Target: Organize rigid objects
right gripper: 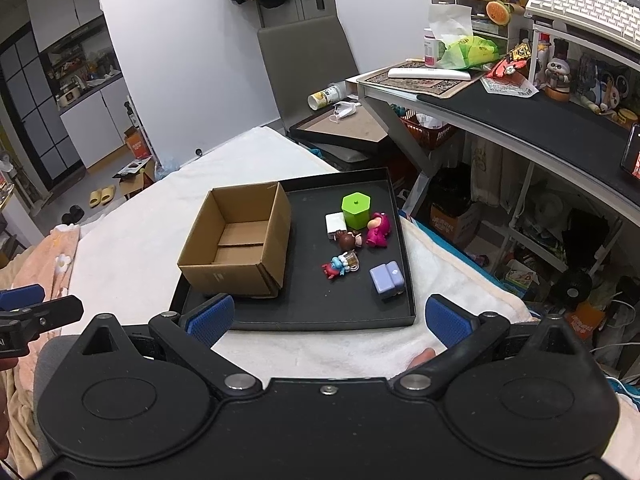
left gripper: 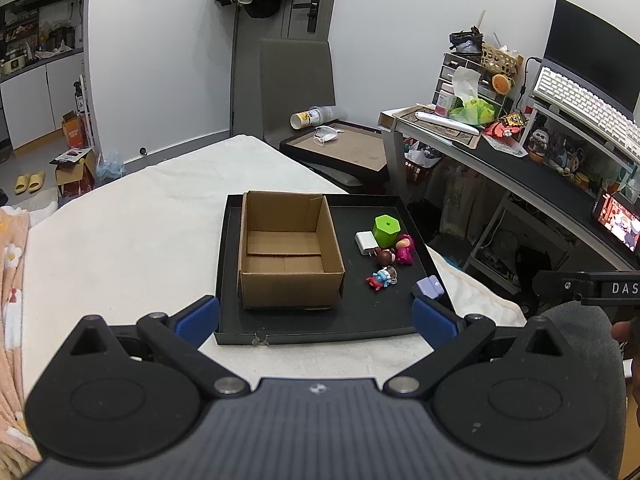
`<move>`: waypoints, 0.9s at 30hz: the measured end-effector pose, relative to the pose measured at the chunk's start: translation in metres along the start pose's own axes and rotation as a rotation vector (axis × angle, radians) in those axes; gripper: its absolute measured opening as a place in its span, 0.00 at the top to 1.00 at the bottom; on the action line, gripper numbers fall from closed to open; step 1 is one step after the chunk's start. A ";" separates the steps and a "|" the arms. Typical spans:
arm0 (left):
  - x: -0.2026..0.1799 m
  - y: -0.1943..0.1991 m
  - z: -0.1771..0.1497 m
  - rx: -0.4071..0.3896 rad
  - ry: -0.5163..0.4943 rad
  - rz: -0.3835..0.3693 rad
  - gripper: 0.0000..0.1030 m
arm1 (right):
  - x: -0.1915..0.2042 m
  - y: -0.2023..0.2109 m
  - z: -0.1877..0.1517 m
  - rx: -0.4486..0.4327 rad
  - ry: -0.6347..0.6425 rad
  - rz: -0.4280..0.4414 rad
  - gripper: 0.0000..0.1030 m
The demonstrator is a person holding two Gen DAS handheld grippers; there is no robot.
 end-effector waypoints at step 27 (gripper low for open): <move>-0.001 0.002 0.003 -0.002 -0.020 0.004 0.01 | 0.001 -0.001 -0.001 0.005 0.001 0.001 0.00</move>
Point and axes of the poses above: each gripper's, at about its wrist camera, not at the fingertips, and y roughly against the way its jaws point, x to its left, z to its top, the point moved 7 cm from there along -y, roughly the way its jaws point, and after that the axes turned 10 degrees about -x, right-handed, at the moved point
